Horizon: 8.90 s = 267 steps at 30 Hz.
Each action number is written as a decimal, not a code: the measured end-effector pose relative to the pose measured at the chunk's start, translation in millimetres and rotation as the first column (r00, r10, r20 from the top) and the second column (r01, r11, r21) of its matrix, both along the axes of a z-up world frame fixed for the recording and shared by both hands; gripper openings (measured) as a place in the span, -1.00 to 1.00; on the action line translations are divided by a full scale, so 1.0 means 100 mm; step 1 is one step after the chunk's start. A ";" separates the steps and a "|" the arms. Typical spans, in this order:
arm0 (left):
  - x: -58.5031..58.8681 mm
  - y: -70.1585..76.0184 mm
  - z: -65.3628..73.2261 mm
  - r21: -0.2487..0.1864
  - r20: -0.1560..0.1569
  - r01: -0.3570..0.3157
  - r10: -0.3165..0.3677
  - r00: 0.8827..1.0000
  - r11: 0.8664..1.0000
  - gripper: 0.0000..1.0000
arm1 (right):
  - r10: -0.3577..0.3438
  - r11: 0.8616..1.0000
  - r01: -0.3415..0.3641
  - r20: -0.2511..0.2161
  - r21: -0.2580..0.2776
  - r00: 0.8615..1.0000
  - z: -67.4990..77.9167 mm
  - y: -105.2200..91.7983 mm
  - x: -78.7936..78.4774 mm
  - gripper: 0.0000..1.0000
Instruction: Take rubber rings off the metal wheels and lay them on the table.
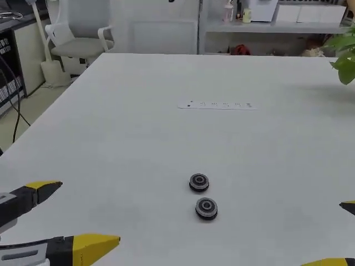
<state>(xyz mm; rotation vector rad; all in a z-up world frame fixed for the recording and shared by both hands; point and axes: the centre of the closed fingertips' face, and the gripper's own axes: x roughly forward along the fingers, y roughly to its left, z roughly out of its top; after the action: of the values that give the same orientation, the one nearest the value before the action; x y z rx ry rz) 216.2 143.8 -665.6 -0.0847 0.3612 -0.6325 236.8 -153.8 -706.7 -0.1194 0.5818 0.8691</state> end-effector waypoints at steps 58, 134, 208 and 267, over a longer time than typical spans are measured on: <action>0.41 -0.48 0.96 0.081 0.229 0.190 -0.203 0.952 0.979 0.99 | -0.055 0.997 0.049 0.127 0.053 0.990 0.63 -0.11 -0.02 0.77; 1.07 -1.55 -0.39 0.172 0.187 0.502 -0.529 0.828 0.848 0.15 | 0.241 0.955 -0.259 0.130 0.144 0.962 -0.02 1.05 0.92 0.02; 0.59 -1.66 -1.24 0.241 -0.003 0.598 -0.616 0.788 0.764 -0.73 | 0.457 0.885 -0.461 -0.072 -0.058 0.886 -0.98 1.33 0.34 -0.56; 0.62 -1.66 -1.24 0.223 0.010 0.600 -0.617 0.787 0.768 -0.74 | 0.268 0.960 -0.280 -0.262 -0.009 0.927 -1.06 1.21 0.44 -0.99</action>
<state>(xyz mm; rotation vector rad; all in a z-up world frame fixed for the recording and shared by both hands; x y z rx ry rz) 278.3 -22.6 -789.7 0.2767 0.3726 -1.2410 280.8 -32.5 -812.5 -0.1323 0.8436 1.1539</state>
